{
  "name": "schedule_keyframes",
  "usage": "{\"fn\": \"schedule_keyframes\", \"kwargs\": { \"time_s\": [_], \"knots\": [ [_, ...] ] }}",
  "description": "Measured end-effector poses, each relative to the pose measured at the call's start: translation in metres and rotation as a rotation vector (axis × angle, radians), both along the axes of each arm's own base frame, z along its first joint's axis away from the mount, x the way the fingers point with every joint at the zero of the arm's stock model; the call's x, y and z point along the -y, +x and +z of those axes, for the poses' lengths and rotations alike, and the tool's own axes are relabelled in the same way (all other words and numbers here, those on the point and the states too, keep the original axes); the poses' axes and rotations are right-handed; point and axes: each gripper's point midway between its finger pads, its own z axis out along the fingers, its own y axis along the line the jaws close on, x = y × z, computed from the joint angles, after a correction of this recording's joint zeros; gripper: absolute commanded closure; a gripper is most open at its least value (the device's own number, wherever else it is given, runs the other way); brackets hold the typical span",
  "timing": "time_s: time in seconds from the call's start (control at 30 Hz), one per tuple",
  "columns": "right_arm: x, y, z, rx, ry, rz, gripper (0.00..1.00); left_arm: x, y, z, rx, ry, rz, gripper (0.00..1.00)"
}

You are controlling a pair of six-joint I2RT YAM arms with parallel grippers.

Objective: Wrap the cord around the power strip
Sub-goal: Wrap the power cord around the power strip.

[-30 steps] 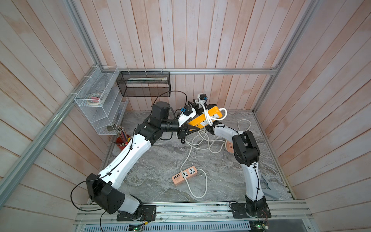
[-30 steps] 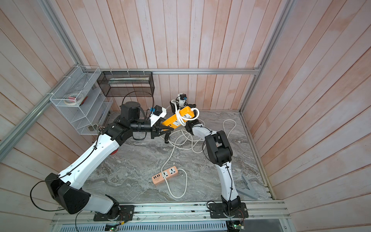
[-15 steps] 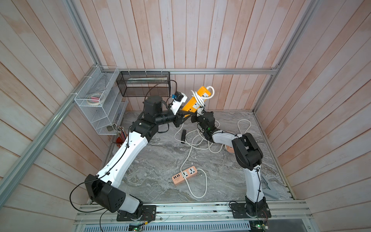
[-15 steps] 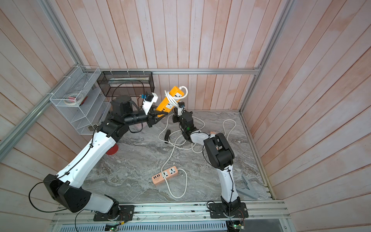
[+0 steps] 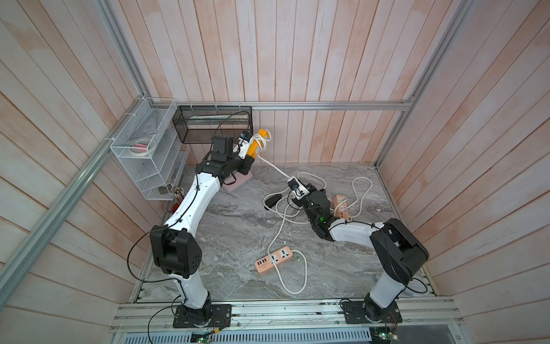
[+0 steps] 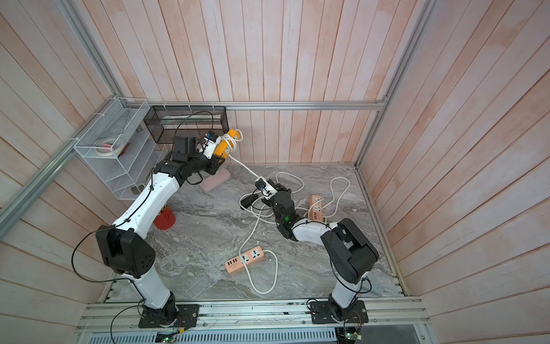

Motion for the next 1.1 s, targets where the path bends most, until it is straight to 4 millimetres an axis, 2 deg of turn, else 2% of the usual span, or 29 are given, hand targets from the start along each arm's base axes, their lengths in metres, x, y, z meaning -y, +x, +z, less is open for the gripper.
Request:
{"fn": "schedule_keyframes", "kwargs": {
  "time_s": [0.07,0.17,0.23,0.37,0.47,0.57,0.7,0.83,0.97,1.1],
  "knots": [
    [0.002,-0.007,0.014,0.055,-0.064,0.005,1.00,0.002,-0.003,-0.023,-0.046,0.071,-0.012,1.00],
    [0.003,-0.011,0.044,0.135,-0.114,0.011,1.00,0.015,-0.013,-0.040,-0.058,0.179,-0.064,1.00],
    [-0.001,-0.010,0.072,0.190,-0.118,0.024,1.00,0.028,-0.021,-0.048,-0.048,0.242,-0.116,1.00],
    [-0.011,0.005,0.131,0.239,-0.110,0.073,1.00,0.065,-0.053,-0.071,-0.072,0.311,-0.297,1.00],
    [-0.012,0.028,0.153,0.181,-0.137,0.117,1.00,0.094,-0.089,-0.070,-0.056,0.308,-0.458,1.00],
    [-0.011,0.050,0.154,0.091,-0.162,0.170,1.00,0.105,-0.122,-0.048,0.004,0.285,-0.563,1.00],
    [-0.020,0.063,0.143,-0.043,-0.176,0.277,1.00,0.107,-0.144,-0.019,0.081,0.264,-0.613,1.00],
    [-0.032,0.056,0.131,-0.165,-0.124,0.436,1.00,0.114,-0.157,-0.010,0.089,0.213,-0.674,1.00],
    [-0.037,0.048,0.126,-0.264,0.003,0.578,0.90,0.121,-0.168,0.002,0.090,0.142,-0.727,1.00],
    [-0.027,0.051,0.132,-0.297,0.188,0.650,0.79,0.129,-0.183,0.023,0.107,0.075,-0.787,1.00]
  ]
}}
